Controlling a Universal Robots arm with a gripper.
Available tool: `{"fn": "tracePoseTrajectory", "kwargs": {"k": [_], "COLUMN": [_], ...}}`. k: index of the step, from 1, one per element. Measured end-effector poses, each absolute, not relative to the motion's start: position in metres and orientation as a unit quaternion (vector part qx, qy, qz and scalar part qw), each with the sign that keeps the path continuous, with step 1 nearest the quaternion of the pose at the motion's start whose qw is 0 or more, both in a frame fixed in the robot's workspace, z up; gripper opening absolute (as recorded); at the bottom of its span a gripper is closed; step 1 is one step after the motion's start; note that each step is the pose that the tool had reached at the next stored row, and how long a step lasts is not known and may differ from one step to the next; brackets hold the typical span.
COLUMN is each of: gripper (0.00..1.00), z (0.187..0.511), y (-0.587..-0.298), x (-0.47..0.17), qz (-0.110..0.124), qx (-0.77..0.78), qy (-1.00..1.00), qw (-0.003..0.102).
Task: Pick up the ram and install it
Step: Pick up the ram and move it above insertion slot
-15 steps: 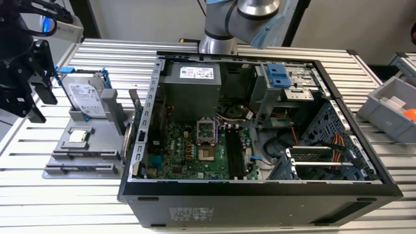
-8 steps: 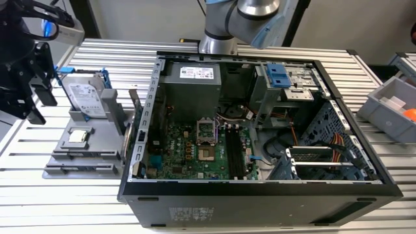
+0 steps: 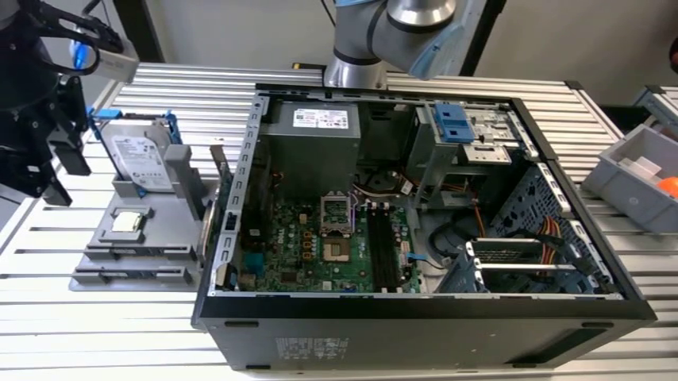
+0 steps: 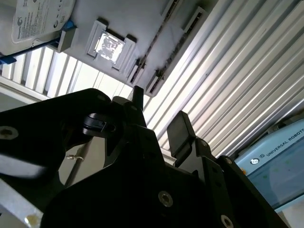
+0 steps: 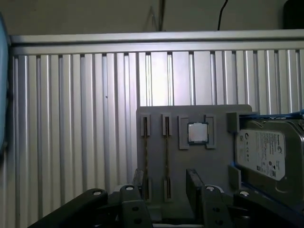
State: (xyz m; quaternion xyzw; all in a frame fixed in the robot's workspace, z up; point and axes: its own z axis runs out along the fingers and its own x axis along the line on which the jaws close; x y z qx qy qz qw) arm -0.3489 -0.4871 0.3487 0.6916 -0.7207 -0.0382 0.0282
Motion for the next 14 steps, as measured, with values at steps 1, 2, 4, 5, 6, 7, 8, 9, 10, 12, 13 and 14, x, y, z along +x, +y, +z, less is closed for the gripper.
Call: {"fn": "tracePoseTrajectory", "kwargs": {"k": [1,2,4,5,6,7,8,9,10,12,13,14], "gripper": [1.0,1.0,1.0,1.0,1.0,1.0,1.0,1.0,1.0,1.0,1.0,1.0], "z": [0.3481,0.3475,0.3464,0.3459,0.3454,0.3449,0.3444,0.3438,0.3432,0.3421,0.342,0.3419], "y": [-0.4871,-0.4871,-0.4871,-0.4871,-0.4871,-0.4871,-0.4871,-0.4871,-0.4871,-0.4871,-0.4871,-0.4871], "x": [-0.3489,-0.3489,-0.3489,-0.3489,-0.3489,-0.3489,-0.3489,-0.3489,-0.3489,-0.349,-0.349,-0.349], "qz": [-0.04,-0.042,-0.046,-0.048,-0.05,-0.053,-0.055,-0.057,-0.058,-0.061,-0.061,-0.061], "qx": [0.692,0.691,0.691,0.691,0.691,0.691,0.691,0.69,0.69,0.69,0.69,0.69], "qy": [-0.721,-0.721,-0.72,-0.72,-0.72,-0.72,-0.72,-0.72,-0.72,-0.719,-0.719,-0.719], "qw": [0.03,0.032,0.036,0.038,0.041,0.043,0.045,0.047,0.049,0.052,0.052,0.052]}}
